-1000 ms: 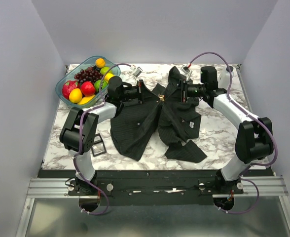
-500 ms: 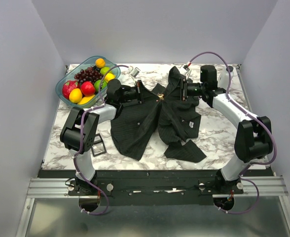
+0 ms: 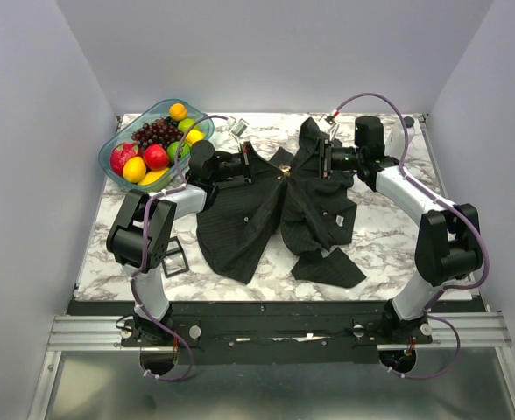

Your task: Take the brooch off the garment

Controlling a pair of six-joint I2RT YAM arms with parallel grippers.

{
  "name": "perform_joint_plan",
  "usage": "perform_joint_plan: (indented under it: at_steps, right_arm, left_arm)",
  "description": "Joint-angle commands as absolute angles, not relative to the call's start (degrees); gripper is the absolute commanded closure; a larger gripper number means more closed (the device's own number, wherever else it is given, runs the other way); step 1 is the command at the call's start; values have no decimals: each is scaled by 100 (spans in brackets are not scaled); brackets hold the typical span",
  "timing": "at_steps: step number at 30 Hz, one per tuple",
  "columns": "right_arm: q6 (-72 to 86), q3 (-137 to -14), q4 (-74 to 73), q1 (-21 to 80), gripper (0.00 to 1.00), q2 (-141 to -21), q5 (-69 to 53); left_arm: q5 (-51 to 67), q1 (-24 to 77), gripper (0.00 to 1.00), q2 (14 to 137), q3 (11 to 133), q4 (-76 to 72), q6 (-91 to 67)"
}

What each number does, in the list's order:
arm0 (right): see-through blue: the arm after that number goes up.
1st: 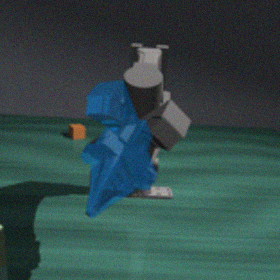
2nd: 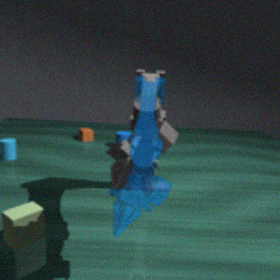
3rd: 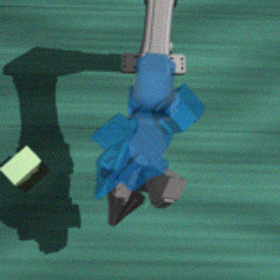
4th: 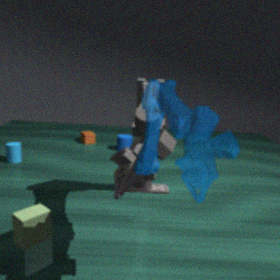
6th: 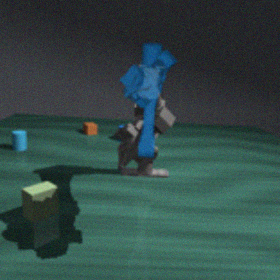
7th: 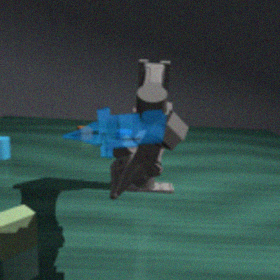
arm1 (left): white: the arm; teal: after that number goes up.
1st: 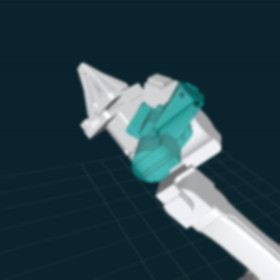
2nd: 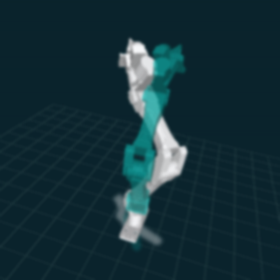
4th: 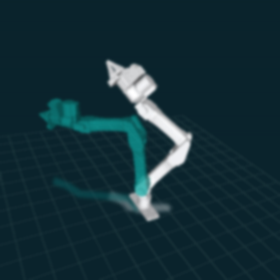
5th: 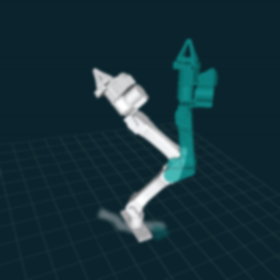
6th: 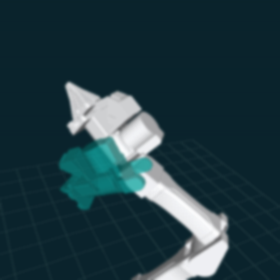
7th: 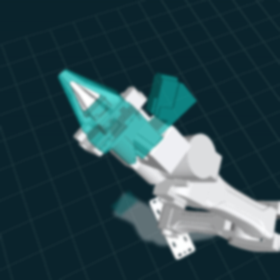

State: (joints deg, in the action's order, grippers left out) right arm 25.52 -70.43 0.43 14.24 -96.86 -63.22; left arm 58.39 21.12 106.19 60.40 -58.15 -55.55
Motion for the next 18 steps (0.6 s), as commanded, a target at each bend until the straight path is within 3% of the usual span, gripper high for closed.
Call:
perform_joint_plan:
  at_steps: [1, 9, 18]
  right_arm:
    - [2602, -6970, 255, 1512, 51, -9765, -6293]
    - [2672, -7005, 281, 1512, 56, -9826, -6232]
    - [2689, -6979, 290, 1512, 68, -9853, -6170]
  left_arm:
    - [5660, 2162, 100, 10600, 6047, -6117, -5599]
    - [5660, 2180, 100, 10591, 6047, -6065, -5537]
    - [5669, 2188, 100, 10591, 6047, -6047, -5528]
